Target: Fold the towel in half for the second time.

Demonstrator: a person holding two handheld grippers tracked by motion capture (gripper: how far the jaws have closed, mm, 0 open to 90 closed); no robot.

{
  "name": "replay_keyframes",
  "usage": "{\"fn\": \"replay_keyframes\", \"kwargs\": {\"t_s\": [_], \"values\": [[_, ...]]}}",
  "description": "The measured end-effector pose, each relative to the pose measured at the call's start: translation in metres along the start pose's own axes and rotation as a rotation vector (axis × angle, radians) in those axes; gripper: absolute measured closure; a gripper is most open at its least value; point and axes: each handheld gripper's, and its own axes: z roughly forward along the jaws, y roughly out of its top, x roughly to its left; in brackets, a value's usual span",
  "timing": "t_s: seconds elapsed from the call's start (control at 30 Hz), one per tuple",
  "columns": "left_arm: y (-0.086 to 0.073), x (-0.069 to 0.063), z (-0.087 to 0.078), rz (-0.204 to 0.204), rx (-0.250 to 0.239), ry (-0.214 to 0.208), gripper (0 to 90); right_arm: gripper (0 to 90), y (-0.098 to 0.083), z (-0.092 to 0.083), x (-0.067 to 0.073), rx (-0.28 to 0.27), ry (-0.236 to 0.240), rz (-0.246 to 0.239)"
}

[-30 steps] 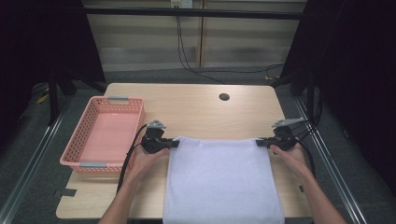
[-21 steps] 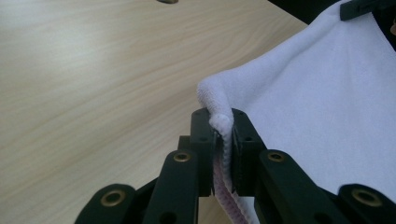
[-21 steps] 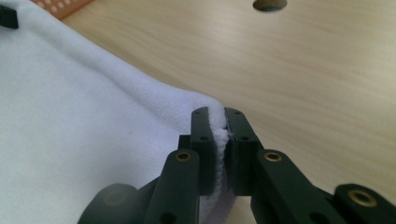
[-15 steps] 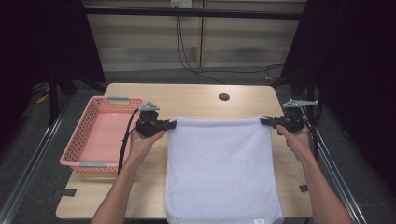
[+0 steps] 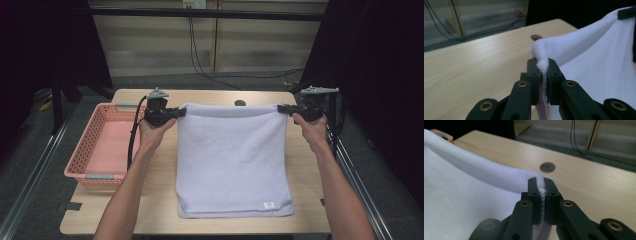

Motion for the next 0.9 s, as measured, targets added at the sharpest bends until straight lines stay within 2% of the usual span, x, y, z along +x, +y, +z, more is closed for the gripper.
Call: {"fn": "replay_keyframes", "kwargs": {"t_s": [0.03, 0.07, 0.13, 0.23, 0.37, 0.53, 0.6, 0.67, 0.73, 0.8, 0.9], "values": [[-0.001, -0.003, -0.001, 0.014, 0.008, -0.004, 83.8, 86.3, 0.000, -0.004, 0.002, -0.035, 0.027, 0.014], [-0.003, -0.005, -0.001, 0.023, 0.007, -0.003, 83.8, 86.3, -0.001, -0.006, 0.004, -0.040, 0.038, 0.010], [-0.007, -0.007, -0.003, 0.016, 0.015, -0.021, 83.9, 86.3, -0.007, -0.010, 0.007, -0.018, 0.033, -0.008], [-0.013, -0.014, -0.011, 0.016, 0.016, -0.035, 83.9, 86.3, -0.017, -0.022, 0.012, -0.029, 0.070, -0.005], [-0.020, -0.030, -0.026, 0.057, 0.007, -0.064, 83.9, 86.3, -0.023, -0.038, 0.018, -0.003, 0.103, -0.027], [-0.035, -0.041, -0.040, 0.059, 0.001, -0.077, 83.8, 86.2, -0.034, -0.058, 0.025, -0.022, 0.125, -0.031], [-0.041, -0.045, -0.044, 0.071, 0.018, -0.071, 83.8, 86.1, -0.041, -0.066, 0.031, -0.031, 0.139, -0.043], [-0.048, -0.047, -0.047, 0.059, 0.019, -0.099, 83.8, 86.1, -0.047, -0.072, 0.037, -0.032, 0.149, -0.051], [-0.053, -0.049, -0.049, 0.049, 0.022, -0.101, 83.8, 86.1, -0.052, -0.077, 0.041, -0.025, 0.149, -0.070], [-0.057, -0.048, -0.053, 0.018, 0.017, -0.116, 83.8, 86.1, -0.058, -0.080, 0.044, -0.018, 0.151, -0.076], [-0.064, -0.054, -0.057, 0.026, 0.029, -0.118, 83.8, 86.1, -0.067, -0.082, 0.049, 0.001, 0.164, -0.084]]}}
